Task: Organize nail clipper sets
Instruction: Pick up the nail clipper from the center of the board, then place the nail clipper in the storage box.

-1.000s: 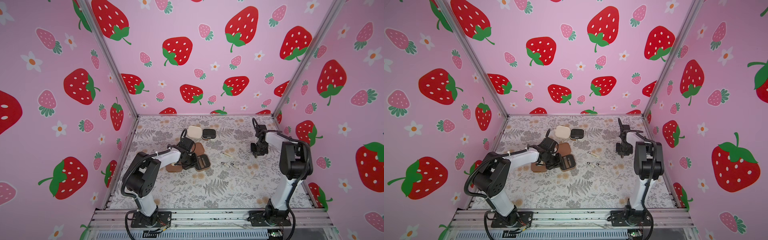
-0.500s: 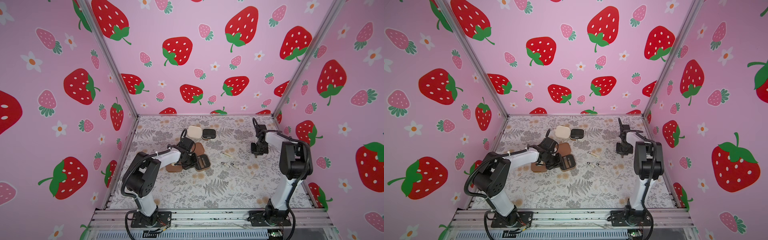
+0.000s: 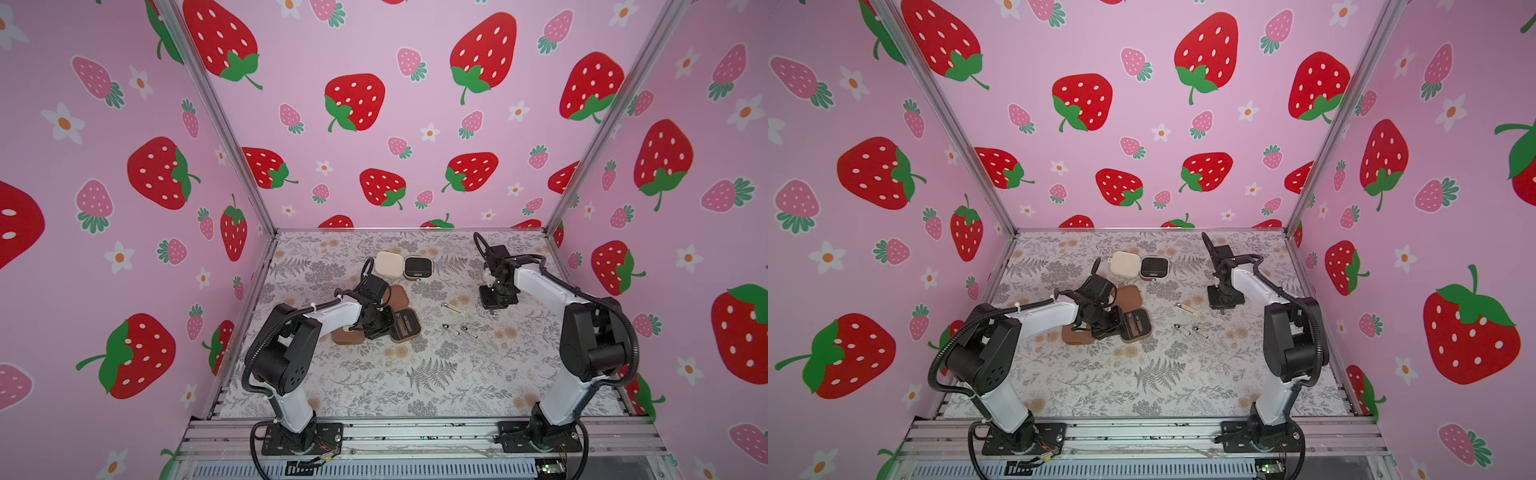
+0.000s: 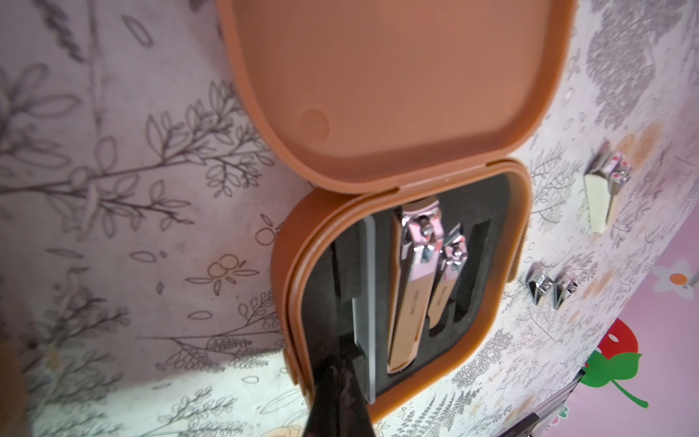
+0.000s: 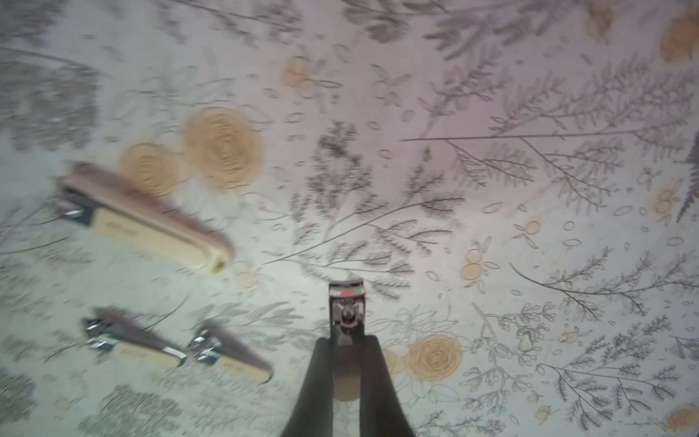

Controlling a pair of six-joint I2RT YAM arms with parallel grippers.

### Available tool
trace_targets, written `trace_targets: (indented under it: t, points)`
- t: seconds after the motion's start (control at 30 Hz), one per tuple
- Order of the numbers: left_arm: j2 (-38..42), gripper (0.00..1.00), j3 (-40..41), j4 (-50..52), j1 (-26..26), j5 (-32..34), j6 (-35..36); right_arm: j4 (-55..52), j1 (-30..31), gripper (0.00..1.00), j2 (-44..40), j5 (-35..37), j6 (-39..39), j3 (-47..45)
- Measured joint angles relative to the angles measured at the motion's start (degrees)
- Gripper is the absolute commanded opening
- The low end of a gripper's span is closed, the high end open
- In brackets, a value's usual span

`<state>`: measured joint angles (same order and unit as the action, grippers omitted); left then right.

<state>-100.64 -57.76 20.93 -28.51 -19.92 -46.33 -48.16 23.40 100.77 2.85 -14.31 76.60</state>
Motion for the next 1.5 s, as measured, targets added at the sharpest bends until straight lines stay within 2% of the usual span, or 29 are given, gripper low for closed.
trace_targets:
  t: [0.2, 0.47, 0.7, 1.03, 1.5]
  points:
    - [0.00, 0.00, 0.00, -0.02, 0.00, 0.00, -0.02, -0.94, 11.85, 0.08, 1.64, -4.50, -1.53, 5.97]
    - [0.00, 0.00, 0.02, -0.02, 0.00, 0.00, -0.02, -0.59, 19.76, 0.07, 11.74, -8.48, -4.07, 15.82]
    - [0.07, 0.00, 0.07, -0.09, 0.00, 0.00, -0.02, -0.09, 21.68, 0.08, 17.42, -11.15, -5.86, 17.90]
    - [0.07, 0.00, 0.09, -0.09, 0.00, 0.00, -0.02, 1.11, 23.96, 0.08, 19.61, -13.46, -8.68, 18.05]
    - [0.11, 0.00, 0.13, -0.11, 0.00, 0.00, -0.02, 1.27, 24.50, 0.08, 22.32, -11.23, -12.68, 18.86]
